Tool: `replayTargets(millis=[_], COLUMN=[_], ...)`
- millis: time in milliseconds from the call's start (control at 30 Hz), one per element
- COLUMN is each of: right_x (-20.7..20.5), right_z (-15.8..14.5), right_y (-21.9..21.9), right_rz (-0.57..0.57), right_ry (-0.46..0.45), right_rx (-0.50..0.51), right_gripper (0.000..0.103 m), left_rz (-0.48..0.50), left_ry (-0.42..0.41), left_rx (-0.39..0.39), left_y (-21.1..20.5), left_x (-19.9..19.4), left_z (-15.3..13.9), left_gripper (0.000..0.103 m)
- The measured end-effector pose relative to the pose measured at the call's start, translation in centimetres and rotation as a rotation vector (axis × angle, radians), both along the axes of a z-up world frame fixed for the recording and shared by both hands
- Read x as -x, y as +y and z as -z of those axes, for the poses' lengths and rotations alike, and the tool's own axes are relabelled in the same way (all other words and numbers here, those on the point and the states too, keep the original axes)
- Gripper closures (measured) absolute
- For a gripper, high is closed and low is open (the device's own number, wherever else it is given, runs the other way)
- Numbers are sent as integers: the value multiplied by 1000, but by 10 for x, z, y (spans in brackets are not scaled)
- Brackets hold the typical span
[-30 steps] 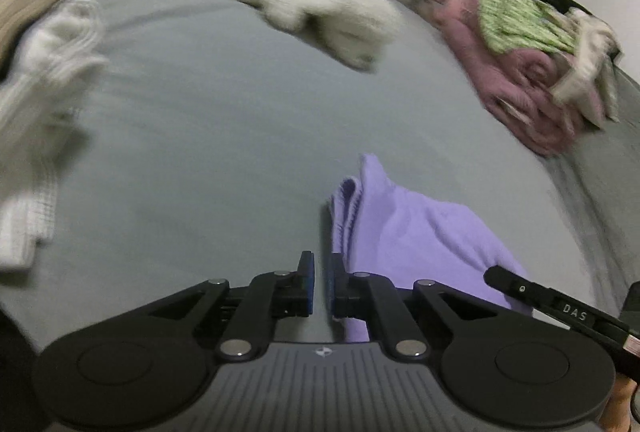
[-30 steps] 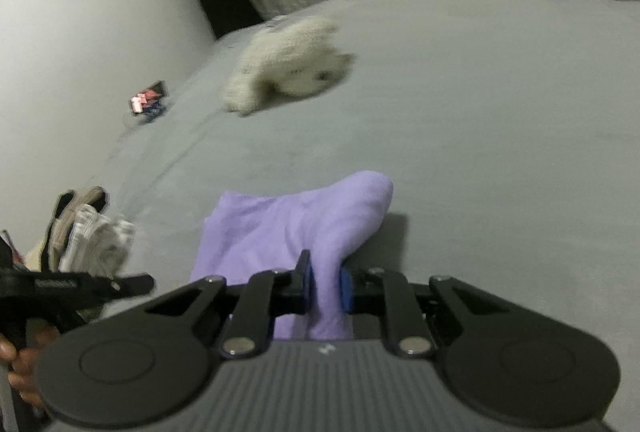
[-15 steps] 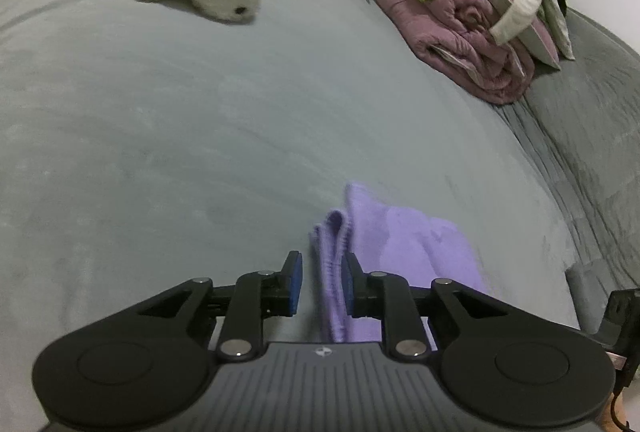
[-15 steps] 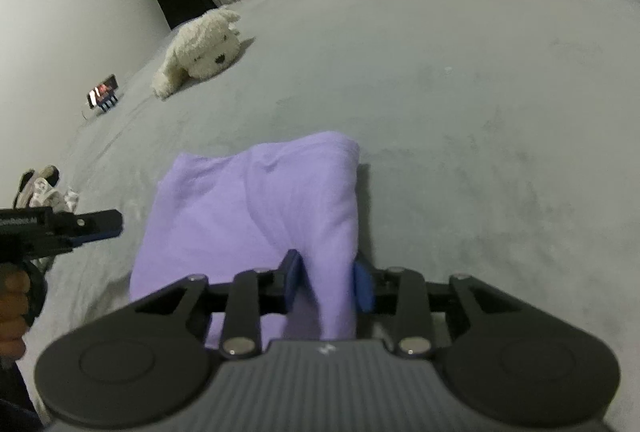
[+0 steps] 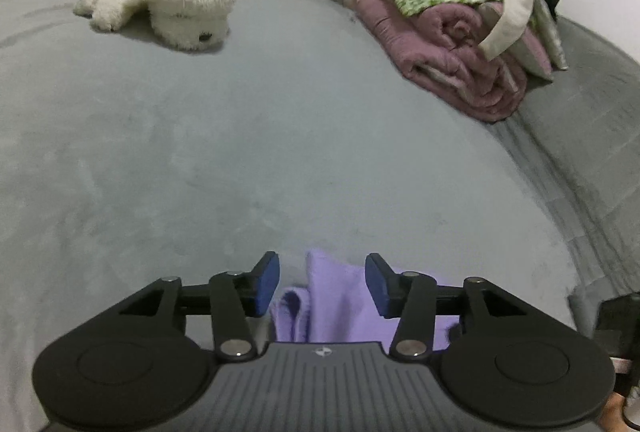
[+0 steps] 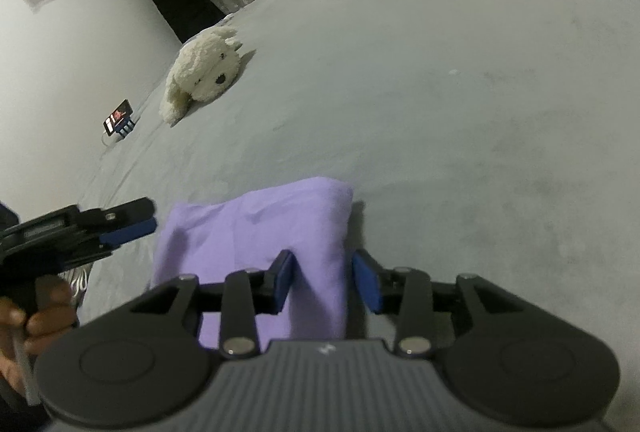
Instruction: Fold clothes
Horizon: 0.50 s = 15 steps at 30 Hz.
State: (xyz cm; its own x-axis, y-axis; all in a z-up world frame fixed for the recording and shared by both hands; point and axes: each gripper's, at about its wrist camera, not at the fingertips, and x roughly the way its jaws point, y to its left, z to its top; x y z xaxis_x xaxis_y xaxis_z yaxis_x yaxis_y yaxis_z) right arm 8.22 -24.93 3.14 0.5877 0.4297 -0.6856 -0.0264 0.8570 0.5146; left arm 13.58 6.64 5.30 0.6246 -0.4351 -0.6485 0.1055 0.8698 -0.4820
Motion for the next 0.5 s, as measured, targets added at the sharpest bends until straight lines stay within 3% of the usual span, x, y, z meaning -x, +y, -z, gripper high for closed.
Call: replayTargets(millis=[200, 233, 267, 367, 500], right_x=[-2, -3, -3, -1, 3], right_z=[5, 5, 6, 5, -1], right_y=[-2, -1, 0, 5, 17], right_rz=[5, 7, 10, 4, -8], right_ry=[-1, -2, -5, -27, -77], right_rx=[-7, -6, -7, 10, 60], right_gripper=[64, 65, 65, 75, 84], left_rz=[39, 36, 39, 46, 23], left_ry=[31, 30, 26, -16, -76], left_rx=[-12, -19, -23, -60, -63], left_y=[-14, -17, -20, -26, -21], left_x=[-9, -9, -9, -7, 0], left_z=[22, 24, 25, 23, 19], left_gripper=[53, 65, 83, 91, 93])
